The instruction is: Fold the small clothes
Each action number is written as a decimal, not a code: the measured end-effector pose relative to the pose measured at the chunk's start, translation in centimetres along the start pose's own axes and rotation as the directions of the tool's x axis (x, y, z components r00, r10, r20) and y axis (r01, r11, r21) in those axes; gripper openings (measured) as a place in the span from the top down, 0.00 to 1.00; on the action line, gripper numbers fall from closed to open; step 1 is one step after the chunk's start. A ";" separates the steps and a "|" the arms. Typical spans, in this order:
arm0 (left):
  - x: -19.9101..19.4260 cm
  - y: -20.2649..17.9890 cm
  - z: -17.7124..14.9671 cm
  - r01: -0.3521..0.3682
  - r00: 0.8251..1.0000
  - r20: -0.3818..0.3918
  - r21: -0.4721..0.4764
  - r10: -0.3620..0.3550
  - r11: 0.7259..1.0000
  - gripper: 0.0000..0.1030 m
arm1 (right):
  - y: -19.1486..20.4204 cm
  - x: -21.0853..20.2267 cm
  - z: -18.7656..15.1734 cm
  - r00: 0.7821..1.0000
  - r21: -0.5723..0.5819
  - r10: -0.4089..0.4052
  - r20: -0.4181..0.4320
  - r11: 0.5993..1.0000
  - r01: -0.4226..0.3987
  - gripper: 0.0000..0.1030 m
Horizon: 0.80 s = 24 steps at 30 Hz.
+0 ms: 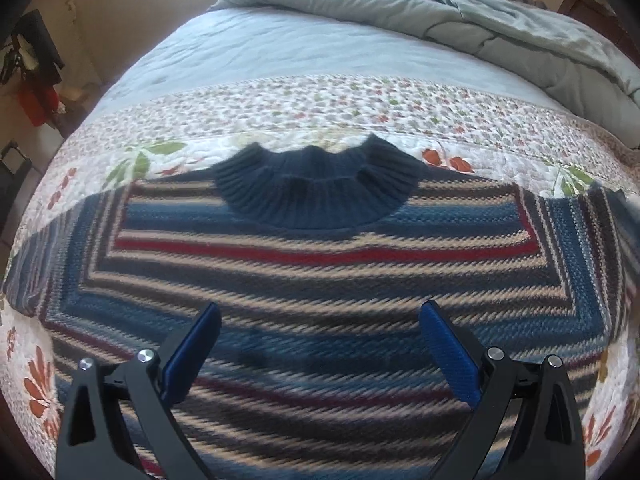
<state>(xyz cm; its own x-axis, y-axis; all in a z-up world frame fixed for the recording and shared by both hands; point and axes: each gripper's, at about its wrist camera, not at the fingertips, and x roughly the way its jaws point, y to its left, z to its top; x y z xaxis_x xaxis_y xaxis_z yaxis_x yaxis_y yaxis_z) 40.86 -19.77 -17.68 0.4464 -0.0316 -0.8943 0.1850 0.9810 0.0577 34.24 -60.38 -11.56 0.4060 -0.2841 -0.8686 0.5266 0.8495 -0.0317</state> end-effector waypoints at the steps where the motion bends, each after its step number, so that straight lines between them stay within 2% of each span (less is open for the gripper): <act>1: -0.3 0.6 -0.2 -0.003 1.000 0.005 0.000 0.003 1.000 0.03 | 0.3 -0.8 0.4 0.999 -0.004 0.014 0.035 1.000 -0.014 0.89; 2: -0.7 1.4 -0.3 -0.008 1.000 0.012 -0.001 0.008 1.000 0.03 | 1.6 -2.5 0.5 0.995 -0.017 0.066 0.074 0.998 -0.064 0.89; 5: -1.9 4.3 -0.9 -0.022 0.999 0.035 -0.028 0.023 0.999 0.03 | 6.0 -5.4 0.0 0.976 -0.096 0.185 0.113 0.980 -0.174 0.89; 7: -2.6 6.3 -1.1 -0.029 0.999 0.043 -0.051 0.031 0.998 0.03 | 11.5 -7.5 -1.5 0.958 -0.211 0.258 0.124 0.950 -0.229 0.89; 9: -3.2 8.3 -1.3 -0.047 0.997 0.054 -0.074 0.051 0.996 0.03 | 16.2 -8.6 -3.1 0.943 -0.310 0.316 0.105 0.911 -0.271 0.89; 10: -3.3 9.3 -1.3 -0.059 0.996 0.057 -0.086 0.064 0.995 0.03 | 18.9 -9.0 -4.3 0.935 -0.368 0.346 0.080 0.882 -0.295 0.87; 11: -3.4 9.9 -1.4 -0.067 0.996 0.057 -0.095 0.073 0.993 0.03 | 22.6 -9.0 -6.4 0.927 -0.448 0.375 0.028 0.833 -0.324 0.86; 12: -3.5 11.0 -1.6 -0.076 0.995 0.055 -0.110 0.083 0.991 0.03 | 24.7 -8.9 -7.7 0.924 -0.487 0.383 -0.008 0.805 -0.338 0.79; 13: -3.5 11.8 -1.7 -0.081 0.995 0.052 -0.121 0.088 0.989 0.03 | 27.0 -8.5 -9.3 0.919 -0.527 0.388 -0.068 0.768 -0.364 0.67; 14: -3.5 12.4 -1.9 -0.087 0.994 0.047 -0.132 0.094 0.988 0.03 | 28.9 -8.1 -11.0 0.906 -0.549 0.398 -0.144 0.729 -0.408 0.65; 16: -3.4 13.6 -2.1 -0.092 0.994 0.037 -0.146 0.099 0.985 0.03 | 30.0 -7.8 -13.6 0.861 -0.523 0.439 -0.259 0.686 -0.507 0.56; 17: -3.2 13.9 -2.3 -0.097 0.994 0.036 -0.148 0.103 0.984 0.03 | 29.9 -7.9 -14.0 0.845 -0.503 0.455 -0.282 0.679 -0.534 0.53; 18: -3.2 14.2 -2.4 -0.106 0.993 0.036 -0.147 0.113 0.983 0.03 | 29.2 -7.9 -14.3 0.807 -0.449 0.496 -0.320 0.671 -0.590 0.50; 19: -3.2 14.2 -2.5 -0.113 0.992 0.040 -0.142 0.119 0.983 0.03 | 28.3 -8.1 -14.3 0.788 -0.412 0.520 -0.329 0.672 -0.615 0.48; 20: -3.2 14.0 -2.6 -0.118 0.991 0.044 -0.135 0.125 0.984 0.03 | 26.8 -8.3 -14.2 0.788 -0.388 0.531 -0.313 0.686 -0.616 0.45; 21: -3.1 13.6 -2.5 -0.120 0.991 0.046 -0.122 0.127 0.985 0.03 | 25.3 -8.7 -14.0 0.805 -0.385 0.522 -0.283 0.707 -0.594 0.42; 22: -3.1 13.0 -2.5 -0.117 0.991 0.048 -0.109 0.123 0.987 0.03 | 24.4 -9.1 -14.0 0.825 -0.386 0.503 -0.258 0.728 -0.566 0.42; 23: -3.1 12.1 -2.4 -0.108 0.992 0.052 -0.088 0.113 0.990 0.03 | 22.6 -9.2 -13.7 0.866 -0.389 0.451 -0.216 0.773 -0.500 0.42; 24: -3.1 11.3 -2.3 -0.100 0.993 0.057 -0.073 0.105 0.992 0.03 | 21.6 -9.2 -13.8 0.877 -0.386 0.435 -0.202 0.788 -0.480 0.41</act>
<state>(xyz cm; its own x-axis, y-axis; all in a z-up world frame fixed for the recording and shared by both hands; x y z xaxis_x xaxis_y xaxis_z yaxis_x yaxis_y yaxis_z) 39.52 -8.14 -15.31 0.5128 0.0602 -0.8564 0.0751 0.9906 0.1147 31.62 -33.28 -11.06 0.4343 0.2106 -0.8758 -0.0679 0.9772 0.2013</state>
